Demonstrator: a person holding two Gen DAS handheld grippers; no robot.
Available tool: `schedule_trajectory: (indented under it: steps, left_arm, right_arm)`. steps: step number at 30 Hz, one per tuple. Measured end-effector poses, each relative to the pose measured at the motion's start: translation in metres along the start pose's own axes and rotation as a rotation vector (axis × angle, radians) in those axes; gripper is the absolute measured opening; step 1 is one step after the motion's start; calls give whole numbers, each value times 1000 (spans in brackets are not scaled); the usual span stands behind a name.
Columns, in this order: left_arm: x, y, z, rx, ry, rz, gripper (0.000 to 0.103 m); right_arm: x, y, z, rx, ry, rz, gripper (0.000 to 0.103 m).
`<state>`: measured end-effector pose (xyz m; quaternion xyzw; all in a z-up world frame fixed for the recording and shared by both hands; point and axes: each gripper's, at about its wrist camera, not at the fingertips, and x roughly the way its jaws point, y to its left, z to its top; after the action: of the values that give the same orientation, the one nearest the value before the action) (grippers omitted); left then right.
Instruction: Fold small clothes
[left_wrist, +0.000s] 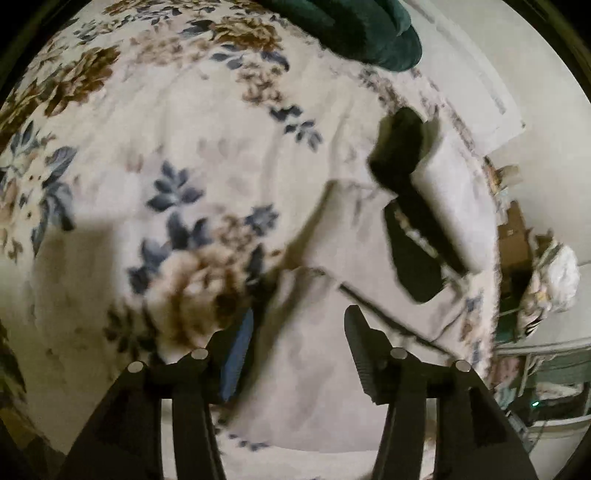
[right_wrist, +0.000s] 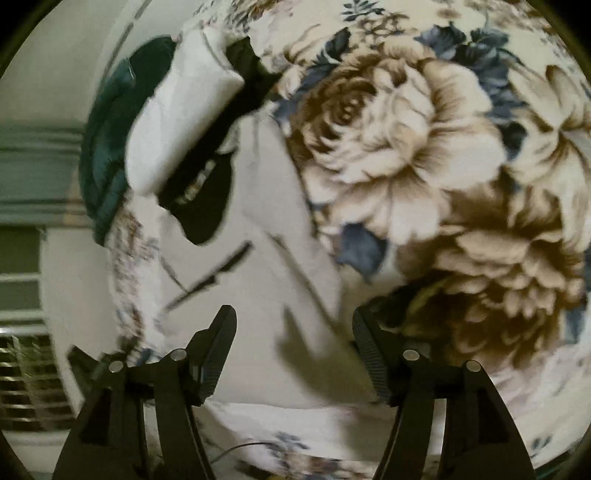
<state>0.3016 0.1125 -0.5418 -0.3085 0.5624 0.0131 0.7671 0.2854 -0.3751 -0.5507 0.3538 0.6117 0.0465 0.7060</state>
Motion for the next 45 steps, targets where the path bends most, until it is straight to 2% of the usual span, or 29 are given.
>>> schedule_trajectory:
  steps: [4, 8, 9, 10, 12, 16, 20, 23, 24, 25, 27, 28, 29, 32, 37, 42, 44, 45]
  left_arm:
    - [26, -2, -6, 61, 40, 62, 49]
    - [53, -22, -2, 177, 40, 115, 45]
    - [57, -31, 0, 219, 23, 123, 36]
    - [59, -36, 1, 245, 12, 130, 10]
    - [64, -43, 4, 282, 11, 144, 7]
    - [64, -40, 10, 281, 6, 137, 7]
    - [77, -29, 18, 226, 73, 115, 8]
    - [68, -28, 27, 198, 114, 63, 11]
    - [62, -30, 32, 198, 119, 54, 15]
    - [56, -32, 36, 200, 109, 48, 20]
    - [48, -39, 48, 210, 83, 16, 35]
    - [47, -44, 57, 222, 69, 2, 49]
    - [47, -51, 68, 241, 47, 5, 56]
    - [61, -72, 95, 308, 14, 20, 56]
    - [112, -126, 128, 543, 29, 97, 56]
    - [155, -160, 135, 709, 105, 150, 56]
    - [164, -167, 128, 763, 116, 179, 54]
    - [166, -169, 125, 787, 116, 183, 49]
  right_arm:
    - [16, -5, -6, -49, 10, -73, 67]
    - [32, 11, 1, -109, -23, -83, 67]
    - [35, 17, 3, -127, -32, -86, 60]
    - [37, 24, 5, -150, -47, -93, 34]
    - [42, 35, 11, -168, -75, -140, 5]
    - [38, 29, 18, -100, -138, -225, 3]
    - [46, 12, 24, -26, -102, -266, 3]
    - [54, 17, 31, -21, -47, -254, 8]
    - [52, 20, 34, -20, -42, -252, 19]
    - [49, 25, 38, -22, -39, -244, 39]
    - [40, 37, 50, -36, -60, -211, 66]
    - [37, 43, 56, -47, -77, -206, 67]
    - [35, 51, 64, -68, -93, -206, 67]
    - [41, 71, 95, -113, -111, -222, 69]
    - [76, 98, 150, -214, -96, -300, 69]
    - [114, 122, 180, -362, -23, -398, 69]
    - [127, 129, 184, -396, 19, -425, 69]
    - [134, 130, 185, -411, 39, -444, 69]
